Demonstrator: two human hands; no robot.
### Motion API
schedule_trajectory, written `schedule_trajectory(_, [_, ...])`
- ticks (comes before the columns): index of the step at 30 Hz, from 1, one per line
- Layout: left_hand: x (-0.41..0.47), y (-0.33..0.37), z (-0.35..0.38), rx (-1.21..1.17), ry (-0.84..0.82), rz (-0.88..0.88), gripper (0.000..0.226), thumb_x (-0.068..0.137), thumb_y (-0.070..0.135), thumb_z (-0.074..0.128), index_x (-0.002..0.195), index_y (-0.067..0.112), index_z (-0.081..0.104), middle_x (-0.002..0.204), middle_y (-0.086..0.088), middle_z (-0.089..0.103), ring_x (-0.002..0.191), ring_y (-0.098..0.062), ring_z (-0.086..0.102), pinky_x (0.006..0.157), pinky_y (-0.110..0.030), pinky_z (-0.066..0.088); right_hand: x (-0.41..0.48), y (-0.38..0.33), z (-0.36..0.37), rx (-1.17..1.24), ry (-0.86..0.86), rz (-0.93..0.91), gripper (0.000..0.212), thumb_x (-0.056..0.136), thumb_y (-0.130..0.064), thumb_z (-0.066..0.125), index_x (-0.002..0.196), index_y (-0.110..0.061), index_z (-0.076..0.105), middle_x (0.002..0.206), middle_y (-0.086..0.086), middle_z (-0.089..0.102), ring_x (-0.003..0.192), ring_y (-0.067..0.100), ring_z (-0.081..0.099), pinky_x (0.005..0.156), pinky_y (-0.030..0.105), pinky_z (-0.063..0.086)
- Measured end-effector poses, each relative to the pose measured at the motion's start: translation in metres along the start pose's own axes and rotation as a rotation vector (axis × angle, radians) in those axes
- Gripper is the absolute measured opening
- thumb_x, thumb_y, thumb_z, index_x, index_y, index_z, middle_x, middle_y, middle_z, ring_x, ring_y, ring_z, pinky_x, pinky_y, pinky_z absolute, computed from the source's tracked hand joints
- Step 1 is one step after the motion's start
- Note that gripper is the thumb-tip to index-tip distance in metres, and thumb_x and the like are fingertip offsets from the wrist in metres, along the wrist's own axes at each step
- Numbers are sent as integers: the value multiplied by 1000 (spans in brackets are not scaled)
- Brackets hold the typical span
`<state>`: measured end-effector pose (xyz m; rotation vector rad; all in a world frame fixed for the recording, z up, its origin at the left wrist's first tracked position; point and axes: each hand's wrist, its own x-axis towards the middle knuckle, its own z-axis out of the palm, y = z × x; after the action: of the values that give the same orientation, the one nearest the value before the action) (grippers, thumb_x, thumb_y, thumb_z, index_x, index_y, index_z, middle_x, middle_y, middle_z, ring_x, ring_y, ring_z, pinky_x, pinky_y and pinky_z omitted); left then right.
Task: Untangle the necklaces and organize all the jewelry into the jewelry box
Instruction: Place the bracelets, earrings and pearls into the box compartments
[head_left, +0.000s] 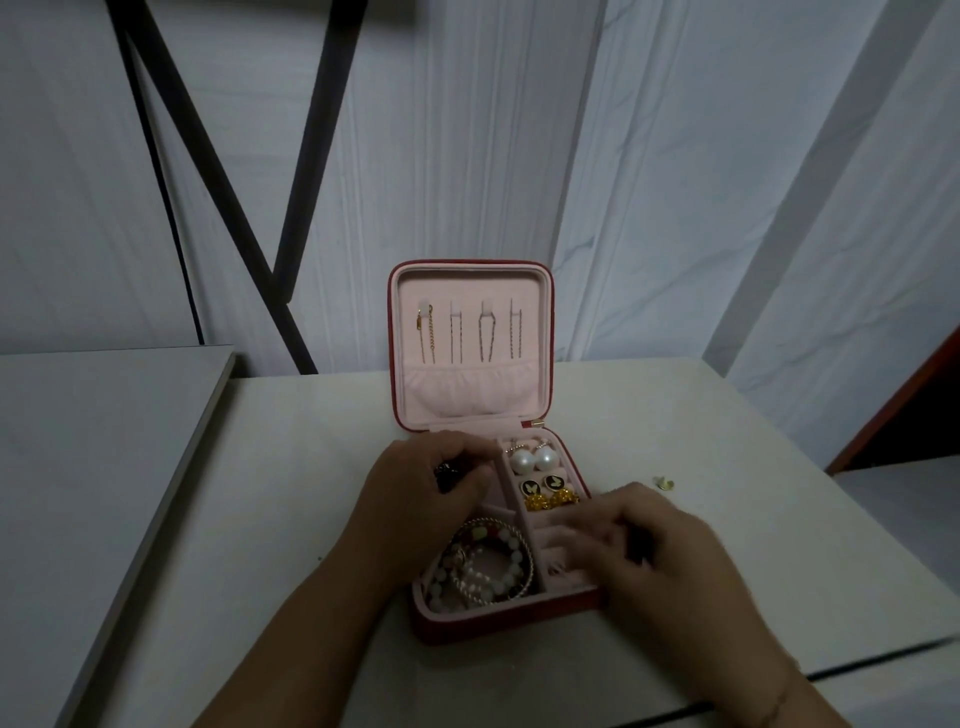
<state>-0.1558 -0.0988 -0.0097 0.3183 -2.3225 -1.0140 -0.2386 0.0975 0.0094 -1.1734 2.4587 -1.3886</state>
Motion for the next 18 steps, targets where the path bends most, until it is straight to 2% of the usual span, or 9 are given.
schedule_trajectory(3, [0,0,0,9,-8,1,24,87,18,64,104,35,64,93,29,58,94,20,52,80,1,40,3,19,-32,123,240,68,24,79,3,71,74,-20,71,72,1,69,64,12,59,63,13,45])
schedule_trajectory(5, [0,0,0,11,-10,4,25,87,18,64,102,37,63,92,32,56,94,21,52,80,1,40,5,34,-54,89,327,132,21,81,1,69,75,-19,71,76,6,70,69,10,57,64,6,43])
schedule_trajectory(9, [1,0,0,12,-26,-1,26,87,19,65,101,40,61,92,35,55,94,20,52,77,1,41,2,52,-71,23,201,159,22,78,-4,74,74,-26,75,72,0,68,66,12,57,63,9,43])
schedule_trajectory(10, [1,1,0,19,-30,-2,25,87,20,64,101,41,61,92,36,54,93,21,52,76,1,41,1,53,-70,25,175,134,22,76,-10,76,79,-32,74,72,-1,67,65,14,58,62,10,43])
schedule_trajectory(12, [1,1,0,28,-33,0,25,87,21,64,100,42,60,91,37,54,92,21,52,75,1,40,-3,49,-65,15,134,126,13,72,-44,76,83,-39,72,72,-4,66,65,15,59,62,12,43])
schedule_trajectory(13, [1,1,0,31,-35,3,26,86,21,65,100,42,59,91,38,53,92,21,52,74,1,40,-5,51,-64,-12,137,114,30,65,-63,73,83,-40,72,73,-5,66,64,13,58,61,12,43])
schedule_trajectory(14, [0,2,-1,31,-38,5,26,86,21,65,99,43,59,91,38,53,92,21,52,74,1,40,-5,53,-62,-17,133,97,39,59,-70,70,83,-40,72,74,-7,65,64,10,58,61,12,43])
schedule_trajectory(16, [0,2,-1,26,-46,8,28,85,20,66,98,44,58,90,37,54,93,21,52,75,2,40,0,49,-58,-86,153,69,16,64,-49,77,72,-36,72,74,-7,63,68,6,57,63,9,40])
schedule_trajectory(18, [0,1,-1,30,-52,14,27,85,21,67,99,42,60,90,35,55,94,19,53,76,3,39,8,48,-52,-228,148,36,24,69,-21,83,74,-39,68,70,-8,61,74,5,57,66,7,40])
